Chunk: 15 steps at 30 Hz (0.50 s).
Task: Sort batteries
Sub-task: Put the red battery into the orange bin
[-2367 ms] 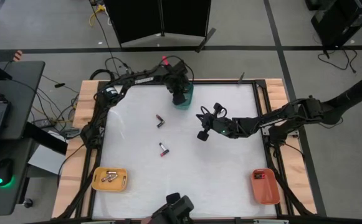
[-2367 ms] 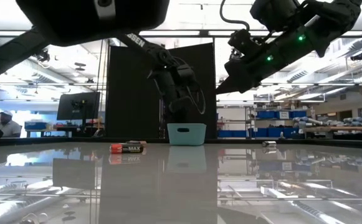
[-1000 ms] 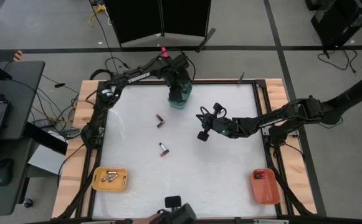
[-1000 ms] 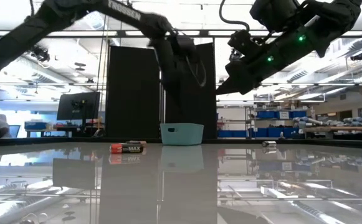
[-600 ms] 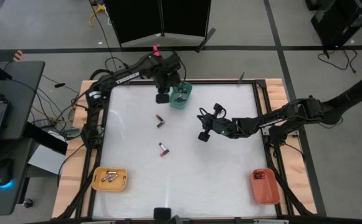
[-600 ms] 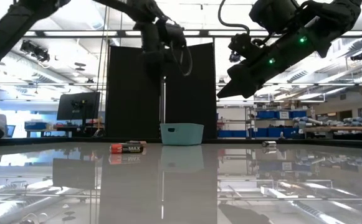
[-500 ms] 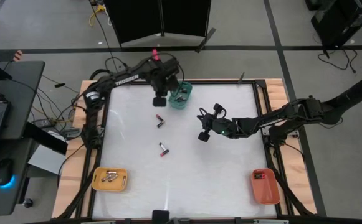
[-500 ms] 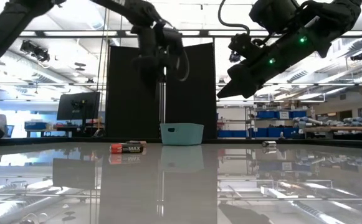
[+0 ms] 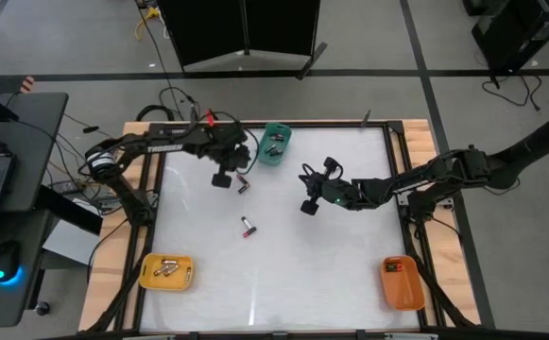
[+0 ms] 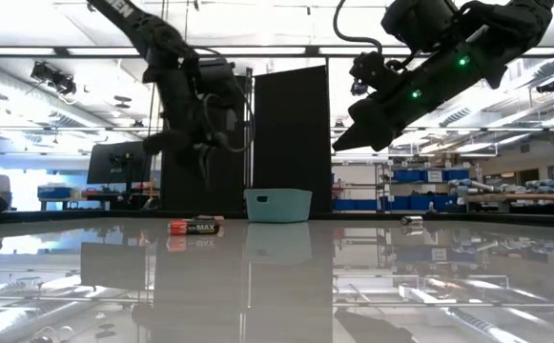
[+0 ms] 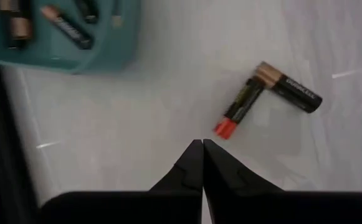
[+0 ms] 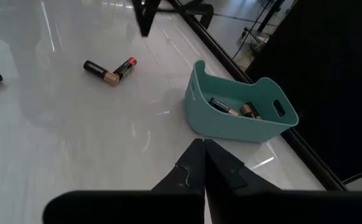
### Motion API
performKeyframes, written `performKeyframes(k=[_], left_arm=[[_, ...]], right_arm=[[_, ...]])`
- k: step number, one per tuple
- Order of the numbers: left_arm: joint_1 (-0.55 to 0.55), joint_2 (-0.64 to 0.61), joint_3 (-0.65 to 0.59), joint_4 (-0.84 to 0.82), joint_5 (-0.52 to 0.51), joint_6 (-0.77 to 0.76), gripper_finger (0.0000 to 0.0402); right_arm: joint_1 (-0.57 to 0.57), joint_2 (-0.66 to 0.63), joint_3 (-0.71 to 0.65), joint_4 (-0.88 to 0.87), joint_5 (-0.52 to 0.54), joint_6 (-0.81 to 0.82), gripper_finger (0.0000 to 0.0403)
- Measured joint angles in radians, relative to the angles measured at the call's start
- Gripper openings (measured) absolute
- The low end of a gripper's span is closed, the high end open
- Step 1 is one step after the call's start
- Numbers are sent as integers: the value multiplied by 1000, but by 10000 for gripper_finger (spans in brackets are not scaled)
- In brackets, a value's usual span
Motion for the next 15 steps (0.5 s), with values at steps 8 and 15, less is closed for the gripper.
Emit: performKeyframes(k=[8,15], left_arm=[[-32,40,-56,45,7,-10,38],[-47,81,-55,78,19,-11,108]], right_arm=[[-1,0,0,16,-47,1,21],[-1,0,0,24,-52,0,7]])
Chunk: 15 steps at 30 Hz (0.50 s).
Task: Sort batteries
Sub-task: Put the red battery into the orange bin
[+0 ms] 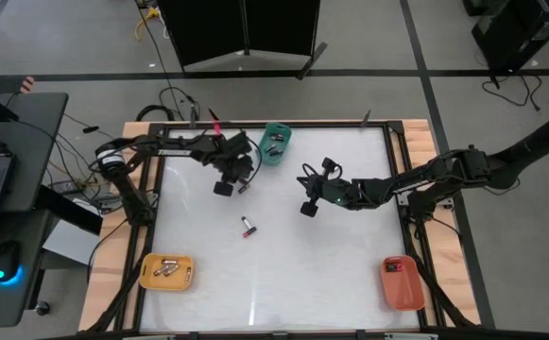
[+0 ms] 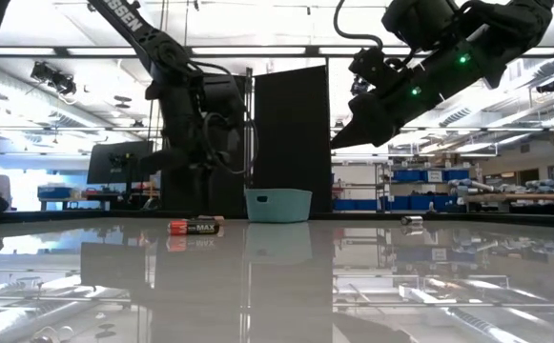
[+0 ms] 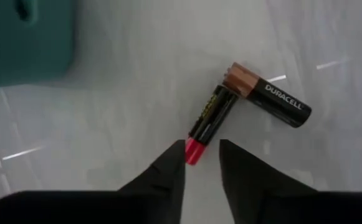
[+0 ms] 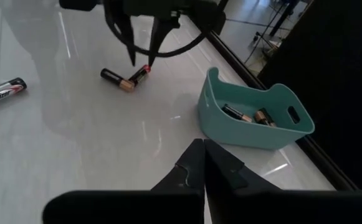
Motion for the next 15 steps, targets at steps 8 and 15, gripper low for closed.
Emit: performKeyframes(k=[8,15], left_arm=[[0,20,1,31,-11,1,168],[0,48,2,35,-12,4,172]], right_arm=[[0,0,0,0,-3,0,19],[0,0,0,0,-3,0,9]])
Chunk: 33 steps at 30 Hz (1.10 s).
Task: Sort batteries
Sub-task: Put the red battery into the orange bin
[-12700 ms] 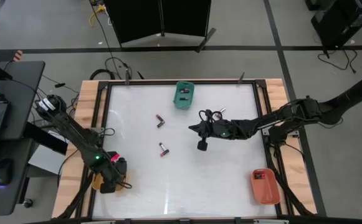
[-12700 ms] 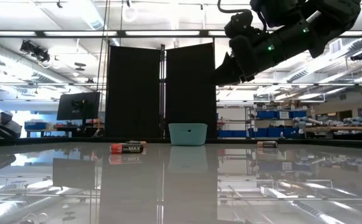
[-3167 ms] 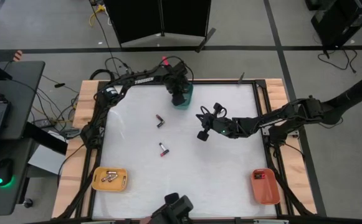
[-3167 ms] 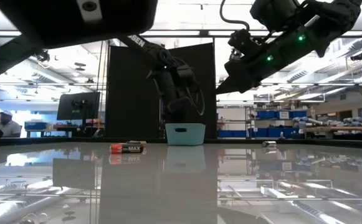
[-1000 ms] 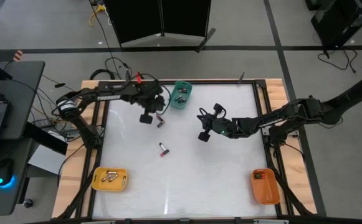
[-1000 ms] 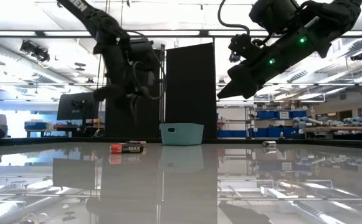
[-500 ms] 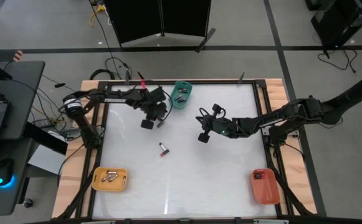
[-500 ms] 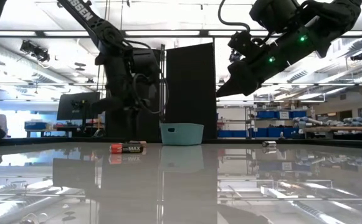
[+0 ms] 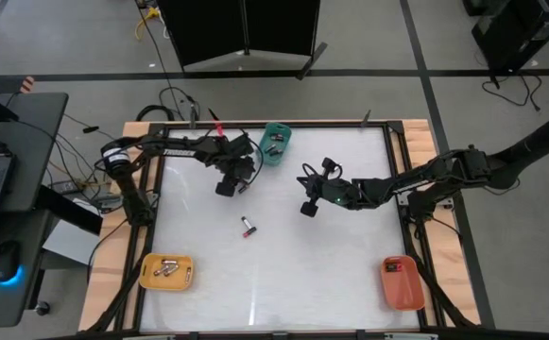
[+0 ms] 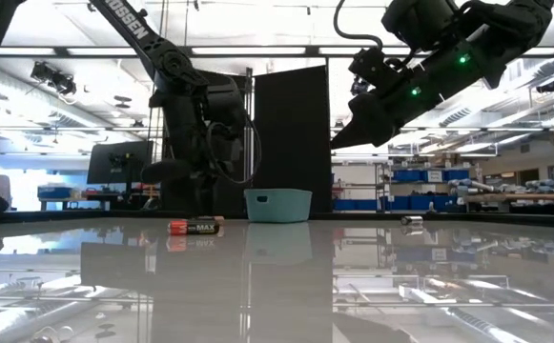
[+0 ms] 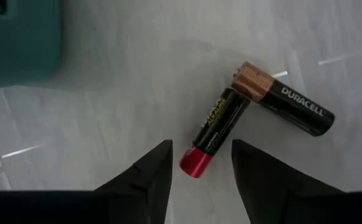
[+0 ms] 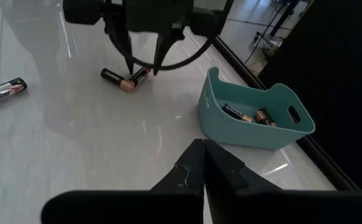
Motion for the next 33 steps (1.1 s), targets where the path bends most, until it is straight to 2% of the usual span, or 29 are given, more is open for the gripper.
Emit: performKeyframes(k=[5,9,13,18,25,29,33], left_arm=[[0,49,6,5,5,1,172],[0,62,7,-2,4,4,167],[0,66,21,-41,-8,-1,130],[-2,68,36,-95,-19,-24,46],[-1,9,25,-111,-51,-73,44],[6,-98,-5,3,43,-152,44],[-3,-199,-121,214,172,-264,44]], right_arm=[[-2,0,0,0,-10,0,23],[-7,0,0,0,-23,0,13],[-8,0,0,-1,-23,0,7],[-8,0,0,-2,-23,0,21],[-9,0,0,-2,-23,-2,7],[-12,0,-3,4,-24,-5,9],[-38,0,-57,121,-134,-9,5]])
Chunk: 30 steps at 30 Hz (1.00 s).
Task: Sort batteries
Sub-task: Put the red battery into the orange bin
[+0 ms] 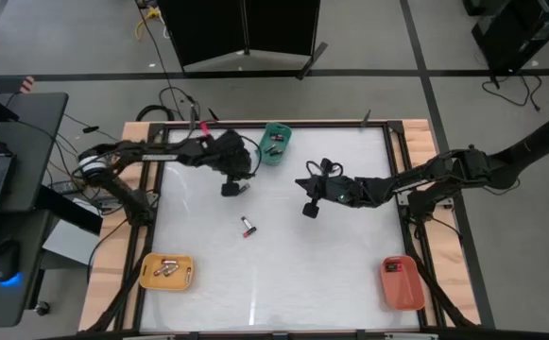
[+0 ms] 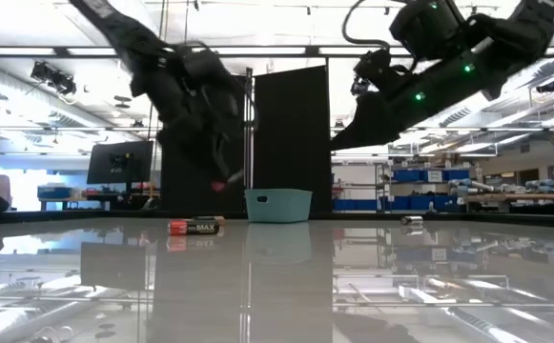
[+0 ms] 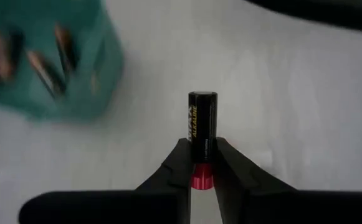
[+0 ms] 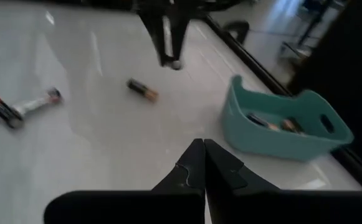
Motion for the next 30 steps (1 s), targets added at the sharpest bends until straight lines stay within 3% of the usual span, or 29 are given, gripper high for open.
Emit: performKeyframes(k=[6,11,14,21,30], left_arm=[[-33,-123,-240,561,121,-239,44],[-83,-118,-383,1101,197,-519,44],[-126,-101,-416,1275,195,-604,44],[-230,-102,-387,1356,125,-624,44],[-285,-35,-324,1362,88,-623,44]], right_arm=[[-48,0,-93,262,-161,-10,5],[-63,1,-103,391,-258,38,5],[-51,2,-103,468,-277,78,6],[16,2,-48,532,-281,104,22],[91,2,-4,534,-228,113,103]])
